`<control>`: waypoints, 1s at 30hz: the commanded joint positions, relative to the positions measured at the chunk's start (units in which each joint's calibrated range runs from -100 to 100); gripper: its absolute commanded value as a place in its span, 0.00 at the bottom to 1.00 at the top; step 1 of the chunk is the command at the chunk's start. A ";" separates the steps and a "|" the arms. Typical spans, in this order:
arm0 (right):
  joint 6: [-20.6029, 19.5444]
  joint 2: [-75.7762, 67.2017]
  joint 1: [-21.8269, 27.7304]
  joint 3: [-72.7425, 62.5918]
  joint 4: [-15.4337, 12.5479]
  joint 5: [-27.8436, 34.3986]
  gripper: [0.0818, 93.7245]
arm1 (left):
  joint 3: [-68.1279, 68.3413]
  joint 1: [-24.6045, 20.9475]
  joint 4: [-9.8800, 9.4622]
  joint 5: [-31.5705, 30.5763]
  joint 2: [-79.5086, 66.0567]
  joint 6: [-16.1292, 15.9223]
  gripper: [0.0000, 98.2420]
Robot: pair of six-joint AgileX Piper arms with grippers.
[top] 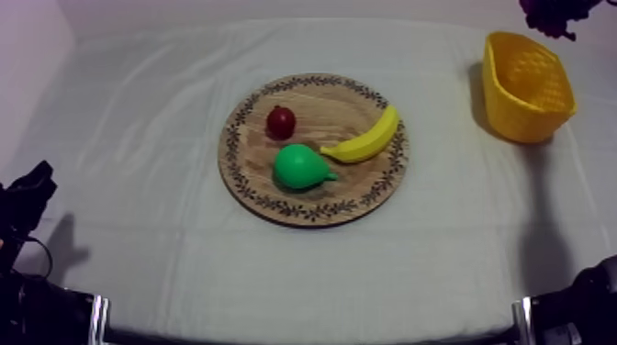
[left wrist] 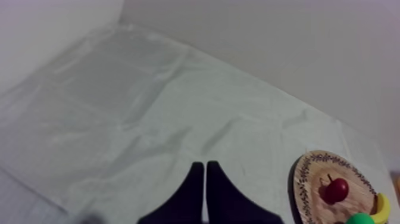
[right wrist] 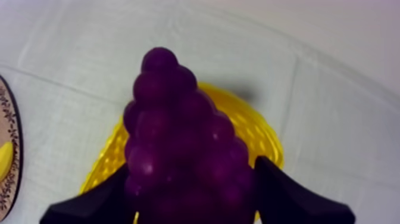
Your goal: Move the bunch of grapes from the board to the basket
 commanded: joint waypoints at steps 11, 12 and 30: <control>-3.01 -3.08 0.14 7.05 2.96 -4.19 0.82 | 0.00 -0.01 -0.02 0.01 0.03 0.01 0.00; -3.00 -4.48 0.20 7.86 2.74 -4.45 0.81 | 0.00 -0.01 -0.02 0.01 0.03 0.01 0.00; -6.29 -45.97 -5.85 35.56 -2.52 -15.06 0.26 | 0.00 -0.01 -0.02 0.01 0.03 0.01 0.00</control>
